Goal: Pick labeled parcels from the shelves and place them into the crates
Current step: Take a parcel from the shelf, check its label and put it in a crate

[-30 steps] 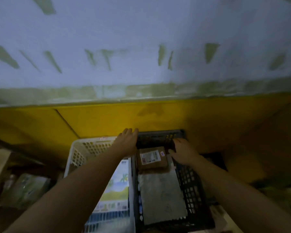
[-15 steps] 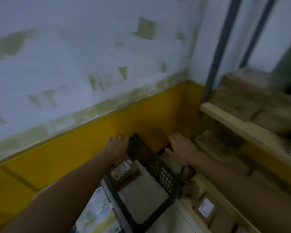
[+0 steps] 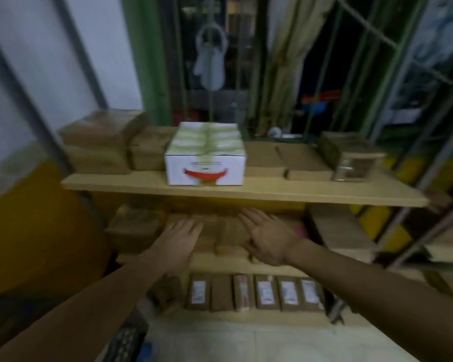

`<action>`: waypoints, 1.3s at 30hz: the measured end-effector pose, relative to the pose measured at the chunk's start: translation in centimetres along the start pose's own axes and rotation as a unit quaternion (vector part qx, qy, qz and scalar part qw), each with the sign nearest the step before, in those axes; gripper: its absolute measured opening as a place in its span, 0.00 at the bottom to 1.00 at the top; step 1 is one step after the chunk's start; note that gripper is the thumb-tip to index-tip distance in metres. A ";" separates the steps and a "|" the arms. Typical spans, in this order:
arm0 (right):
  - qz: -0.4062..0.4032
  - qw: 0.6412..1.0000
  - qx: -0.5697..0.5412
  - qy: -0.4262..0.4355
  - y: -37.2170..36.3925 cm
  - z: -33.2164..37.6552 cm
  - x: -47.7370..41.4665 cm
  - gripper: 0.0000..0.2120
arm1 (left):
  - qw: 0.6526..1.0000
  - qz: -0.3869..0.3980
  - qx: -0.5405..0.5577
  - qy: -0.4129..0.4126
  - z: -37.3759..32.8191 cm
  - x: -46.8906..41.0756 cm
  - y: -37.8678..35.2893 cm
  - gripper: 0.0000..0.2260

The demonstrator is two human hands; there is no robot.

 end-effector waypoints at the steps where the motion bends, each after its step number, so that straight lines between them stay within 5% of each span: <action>1: 0.005 1.000 0.002 -0.021 -0.6 -3.2 1.8 0.35 | 1.000 0.000 0.003 -0.020 -3.0 -1.8 0.9 0.37; 8: 0.056 0.987 0.042 -0.144 -2.5 -24.8 16.9 0.36 | 0.979 -0.030 -0.047 -0.195 -24.2 -12.3 5.5 0.31; 16: 0.047 0.952 0.069 -0.295 0.6 -44.4 34.0 0.35 | 0.918 -0.111 -0.098 -0.367 -44.4 -23.5 14.6 0.31; 24: 0.008 0.900 0.072 -0.430 7.3 -60.7 42.5 0.35 | 0.886 -0.119 -0.102 -0.436 -57.5 -33.4 24.0 0.31; 35: -0.009 0.880 0.078 -0.468 14.6 -77.2 45.8 0.31 | 0.812 -0.187 -0.127 -0.538 -73.5 -44.4 36.4 0.30; 39: -0.041 0.873 0.088 -0.477 16.9 -83.3 47.6 0.29 | 0.812 -0.220 -0.100 -0.531 -78.8 -49.0 40.8 0.32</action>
Point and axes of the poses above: each hand's wrist, its own x-axis away from the middle knuckle, its own y-axis out of the back of the hand, z = x × y, the point moved 8 cm from there along -x, towards the middle knuckle, and after that the axes turned 11 degrees about -y, right-handed, at the moved point
